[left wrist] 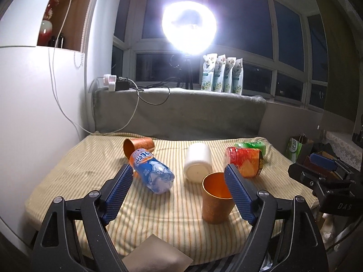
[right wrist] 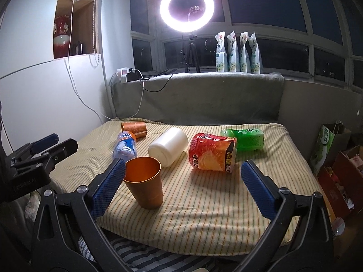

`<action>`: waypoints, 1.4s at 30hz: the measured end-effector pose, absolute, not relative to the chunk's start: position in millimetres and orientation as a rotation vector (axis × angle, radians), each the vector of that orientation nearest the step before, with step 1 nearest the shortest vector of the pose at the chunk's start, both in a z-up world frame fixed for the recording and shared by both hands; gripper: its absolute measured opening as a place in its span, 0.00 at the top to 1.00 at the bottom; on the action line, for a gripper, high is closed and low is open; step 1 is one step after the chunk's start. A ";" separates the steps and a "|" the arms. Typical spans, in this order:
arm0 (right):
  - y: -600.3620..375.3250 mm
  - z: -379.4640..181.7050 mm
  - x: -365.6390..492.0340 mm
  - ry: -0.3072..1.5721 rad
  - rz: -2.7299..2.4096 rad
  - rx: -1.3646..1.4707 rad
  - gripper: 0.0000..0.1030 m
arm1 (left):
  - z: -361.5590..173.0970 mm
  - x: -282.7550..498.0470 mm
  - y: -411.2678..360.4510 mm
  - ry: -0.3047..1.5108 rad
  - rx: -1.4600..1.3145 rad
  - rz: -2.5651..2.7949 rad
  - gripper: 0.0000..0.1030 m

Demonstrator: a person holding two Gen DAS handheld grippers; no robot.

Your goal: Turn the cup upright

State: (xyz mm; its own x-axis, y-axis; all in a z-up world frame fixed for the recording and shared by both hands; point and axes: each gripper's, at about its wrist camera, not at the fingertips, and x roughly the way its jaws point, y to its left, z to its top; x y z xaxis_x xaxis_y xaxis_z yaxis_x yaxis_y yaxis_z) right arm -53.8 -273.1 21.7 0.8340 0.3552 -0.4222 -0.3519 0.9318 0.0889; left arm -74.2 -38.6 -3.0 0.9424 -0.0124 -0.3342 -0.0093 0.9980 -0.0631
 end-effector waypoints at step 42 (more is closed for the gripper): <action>-270.1 21.1 -53.1 0.454 0.380 0.005 0.00 | -0.6 -72.5 -37.2 0.336 -0.039 0.010 0.19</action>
